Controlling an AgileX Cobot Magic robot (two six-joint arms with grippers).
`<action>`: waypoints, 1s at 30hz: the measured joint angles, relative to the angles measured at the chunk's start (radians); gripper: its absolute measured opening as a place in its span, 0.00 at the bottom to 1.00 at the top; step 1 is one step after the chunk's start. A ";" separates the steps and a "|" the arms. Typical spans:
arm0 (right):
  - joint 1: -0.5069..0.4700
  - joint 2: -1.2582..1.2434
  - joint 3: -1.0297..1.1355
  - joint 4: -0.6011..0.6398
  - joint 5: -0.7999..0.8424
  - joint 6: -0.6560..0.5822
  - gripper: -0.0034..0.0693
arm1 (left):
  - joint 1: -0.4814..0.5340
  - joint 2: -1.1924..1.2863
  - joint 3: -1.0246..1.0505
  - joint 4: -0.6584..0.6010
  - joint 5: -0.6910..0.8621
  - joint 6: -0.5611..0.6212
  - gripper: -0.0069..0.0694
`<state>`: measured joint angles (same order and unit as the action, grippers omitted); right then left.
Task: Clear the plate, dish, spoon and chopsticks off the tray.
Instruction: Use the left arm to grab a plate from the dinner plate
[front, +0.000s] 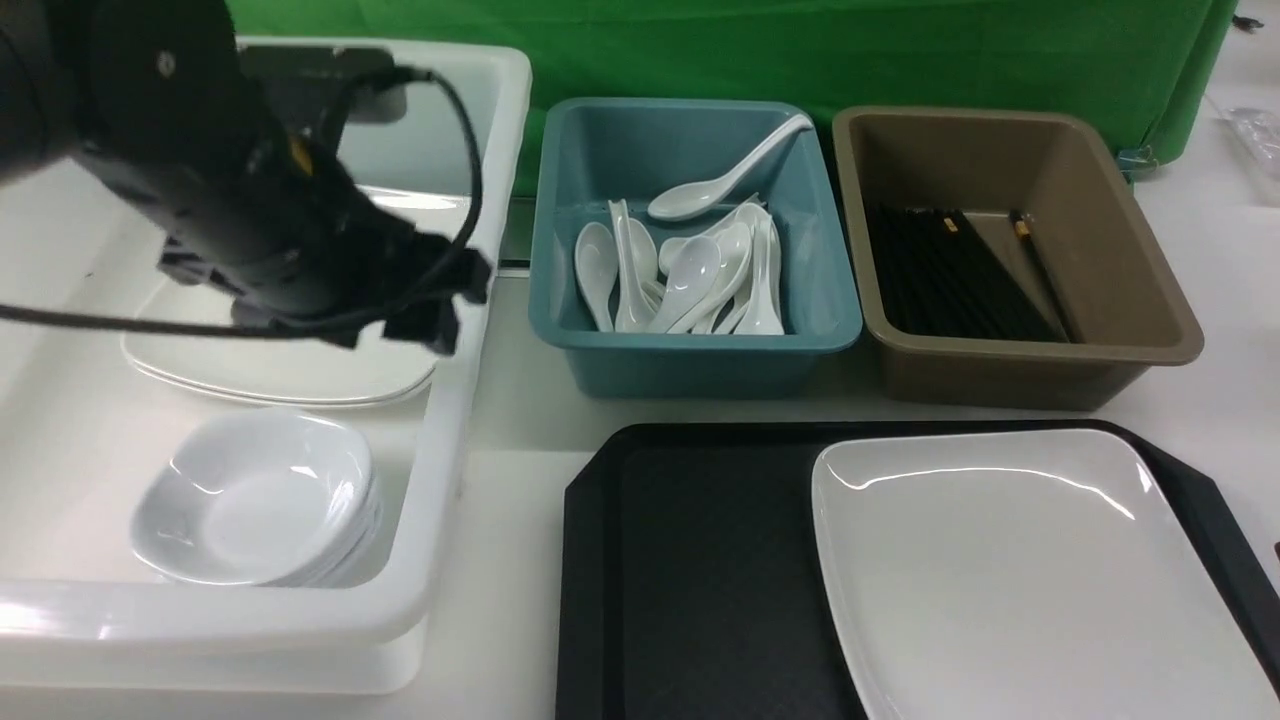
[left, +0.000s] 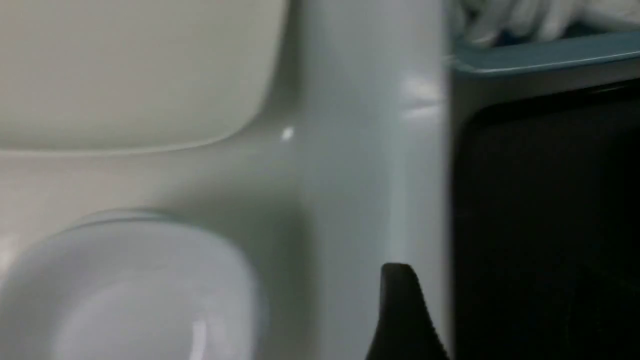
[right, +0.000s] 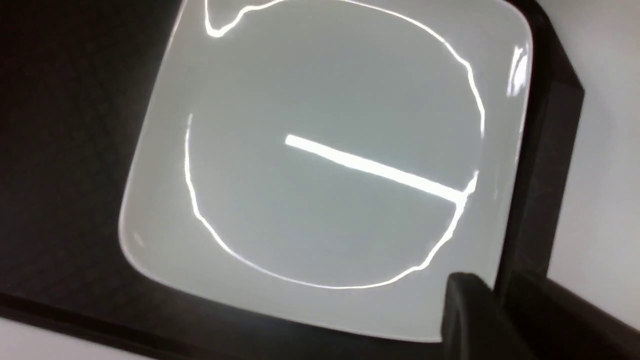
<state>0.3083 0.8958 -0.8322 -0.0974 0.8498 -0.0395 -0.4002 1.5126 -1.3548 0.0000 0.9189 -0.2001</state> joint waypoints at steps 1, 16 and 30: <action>-0.001 0.000 -0.003 -0.011 0.000 0.009 0.24 | -0.031 0.001 -0.015 -0.047 -0.010 0.011 0.58; -0.044 0.000 -0.051 -0.162 0.028 0.133 0.07 | -0.348 0.392 -0.182 -0.309 -0.104 0.018 0.16; -0.044 0.000 -0.051 -0.137 0.031 0.136 0.07 | -0.348 0.597 -0.225 -0.259 -0.281 0.015 0.83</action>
<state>0.2638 0.8958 -0.8832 -0.2347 0.8811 0.0967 -0.7481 2.1092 -1.5799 -0.2593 0.6381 -0.1853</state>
